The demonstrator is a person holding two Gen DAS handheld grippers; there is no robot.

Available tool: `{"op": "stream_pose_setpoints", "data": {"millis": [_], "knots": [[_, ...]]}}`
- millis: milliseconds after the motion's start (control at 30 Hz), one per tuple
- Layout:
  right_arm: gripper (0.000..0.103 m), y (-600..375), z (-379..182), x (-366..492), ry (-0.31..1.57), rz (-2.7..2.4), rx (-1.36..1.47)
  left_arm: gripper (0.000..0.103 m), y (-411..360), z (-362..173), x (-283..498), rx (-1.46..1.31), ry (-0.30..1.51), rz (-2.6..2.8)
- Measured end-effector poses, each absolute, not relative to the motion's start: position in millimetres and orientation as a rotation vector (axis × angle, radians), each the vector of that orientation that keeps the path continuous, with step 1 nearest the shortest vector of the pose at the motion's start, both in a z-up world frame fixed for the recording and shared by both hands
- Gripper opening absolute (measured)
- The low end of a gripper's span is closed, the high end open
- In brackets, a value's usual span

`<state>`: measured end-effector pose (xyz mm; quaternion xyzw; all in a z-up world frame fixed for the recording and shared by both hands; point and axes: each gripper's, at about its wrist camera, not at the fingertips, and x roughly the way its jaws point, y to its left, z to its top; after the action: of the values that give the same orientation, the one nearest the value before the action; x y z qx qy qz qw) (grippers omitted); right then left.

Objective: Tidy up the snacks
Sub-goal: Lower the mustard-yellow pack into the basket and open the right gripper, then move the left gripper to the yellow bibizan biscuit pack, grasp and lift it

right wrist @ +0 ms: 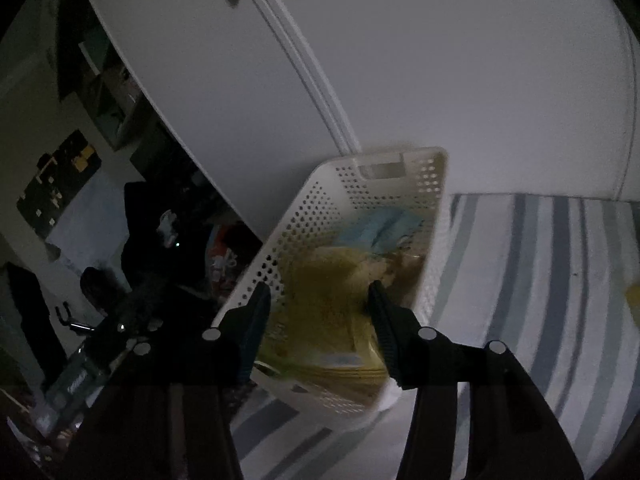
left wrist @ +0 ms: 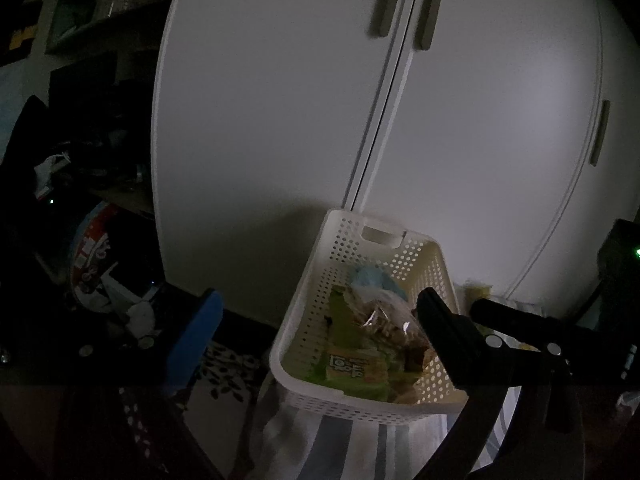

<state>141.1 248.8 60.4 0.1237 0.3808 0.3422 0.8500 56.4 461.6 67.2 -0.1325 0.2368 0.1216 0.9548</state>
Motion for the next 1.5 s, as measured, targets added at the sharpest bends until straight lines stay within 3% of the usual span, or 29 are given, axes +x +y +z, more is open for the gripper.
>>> {"op": "stream_pose_setpoints", "data": {"millis": [33, 67, 733, 1500], "knots": [[0.065, 249.9, 61.0, 141.0, 0.802, 0.725, 0.266, 0.099, 461.8, 67.1, 56.6, -0.269, 0.48, 0.248], [0.065, 251.8, 60.1, 141.2, 0.798, 0.725, 0.267, 0.099, 463.0, 67.3, 56.1, -0.271, 0.479, 0.249], [0.065, 178.8, 38.6, 136.1, 0.801, 0.598, 0.343, 0.099, 424.8, 72.6, 67.9, -0.232, 0.493, 0.18], [0.066, 44.7, -6.2, 135.6, 0.826, 0.366, 0.475, 0.099, 326.3, 72.1, 100.4, -0.104, 0.539, 0.011]]}}
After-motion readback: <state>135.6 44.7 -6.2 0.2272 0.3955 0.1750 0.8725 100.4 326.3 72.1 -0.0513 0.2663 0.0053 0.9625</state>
